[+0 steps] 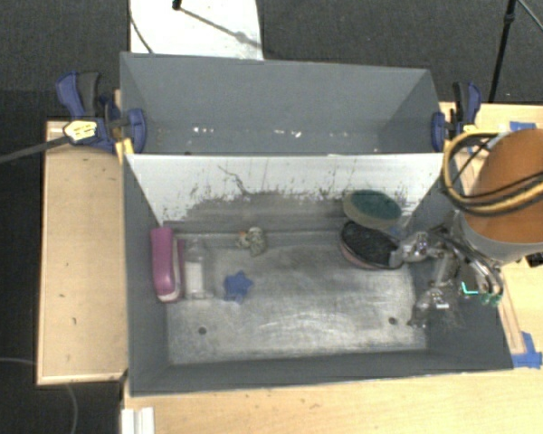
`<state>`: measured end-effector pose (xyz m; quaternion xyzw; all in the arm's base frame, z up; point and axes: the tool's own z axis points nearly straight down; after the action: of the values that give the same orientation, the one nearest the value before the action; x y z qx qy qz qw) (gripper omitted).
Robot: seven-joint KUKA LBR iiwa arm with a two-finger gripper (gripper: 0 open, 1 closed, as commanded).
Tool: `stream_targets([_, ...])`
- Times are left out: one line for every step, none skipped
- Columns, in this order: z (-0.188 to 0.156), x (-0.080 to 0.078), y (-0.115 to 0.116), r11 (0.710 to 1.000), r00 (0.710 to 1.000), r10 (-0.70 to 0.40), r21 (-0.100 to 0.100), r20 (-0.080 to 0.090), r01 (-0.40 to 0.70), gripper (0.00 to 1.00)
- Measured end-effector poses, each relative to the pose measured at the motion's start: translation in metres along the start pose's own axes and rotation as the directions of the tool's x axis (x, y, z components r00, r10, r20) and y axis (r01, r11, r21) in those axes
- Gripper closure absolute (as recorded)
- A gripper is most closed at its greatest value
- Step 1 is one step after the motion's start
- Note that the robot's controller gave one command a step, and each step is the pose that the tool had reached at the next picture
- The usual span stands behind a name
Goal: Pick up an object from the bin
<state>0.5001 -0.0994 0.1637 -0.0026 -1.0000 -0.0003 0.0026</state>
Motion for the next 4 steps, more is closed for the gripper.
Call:
stream_targets([0.055,-0.072,0.008,0.938,0.938,-0.346,0.011,0.023,0.345,0.0])
stream_targets([0.042,-0.085,0.001,0.998,0.998,-0.068,0.001,0.007,0.068,0.0])
stream_targets([0.06,-0.09,-0.002,0.999,0.999,0.042,0.002,0.022,-0.042,0.0])
stream_targets([0.067,-0.094,0.006,0.996,0.996,0.088,0.002,0.033,-0.088,0.0])
